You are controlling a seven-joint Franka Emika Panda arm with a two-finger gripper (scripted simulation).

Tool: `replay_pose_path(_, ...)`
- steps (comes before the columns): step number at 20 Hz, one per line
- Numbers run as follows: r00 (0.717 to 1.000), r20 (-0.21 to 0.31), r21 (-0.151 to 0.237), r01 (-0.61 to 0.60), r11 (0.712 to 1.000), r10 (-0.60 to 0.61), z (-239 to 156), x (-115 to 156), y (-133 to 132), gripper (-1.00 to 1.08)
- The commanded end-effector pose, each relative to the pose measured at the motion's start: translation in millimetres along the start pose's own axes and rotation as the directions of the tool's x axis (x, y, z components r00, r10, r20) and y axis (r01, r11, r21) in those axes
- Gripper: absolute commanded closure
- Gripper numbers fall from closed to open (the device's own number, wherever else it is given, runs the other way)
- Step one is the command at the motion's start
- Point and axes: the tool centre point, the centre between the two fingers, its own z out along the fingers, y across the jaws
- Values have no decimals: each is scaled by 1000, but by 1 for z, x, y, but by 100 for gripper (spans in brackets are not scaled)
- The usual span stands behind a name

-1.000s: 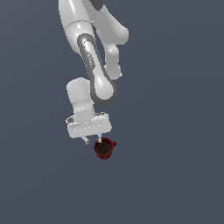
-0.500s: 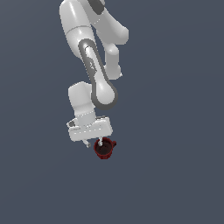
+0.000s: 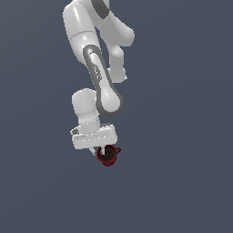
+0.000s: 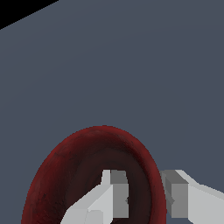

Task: Pick up the object and move it to a goal position.

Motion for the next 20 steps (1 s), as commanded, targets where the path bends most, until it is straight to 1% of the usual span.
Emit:
replay_pose_path(1,1000,0,-1,-1,1000,1,0,0,1,108)
replay_pose_path(12,1000,0,-1,0,1000,0,-4,1,2,108)
replay_pose_path(16,1000,0,0,-1,1000,1,-18,3,8,108)
replay_pose_path(20,1000,0,1,-3,1000,3,-41,6,19,108)
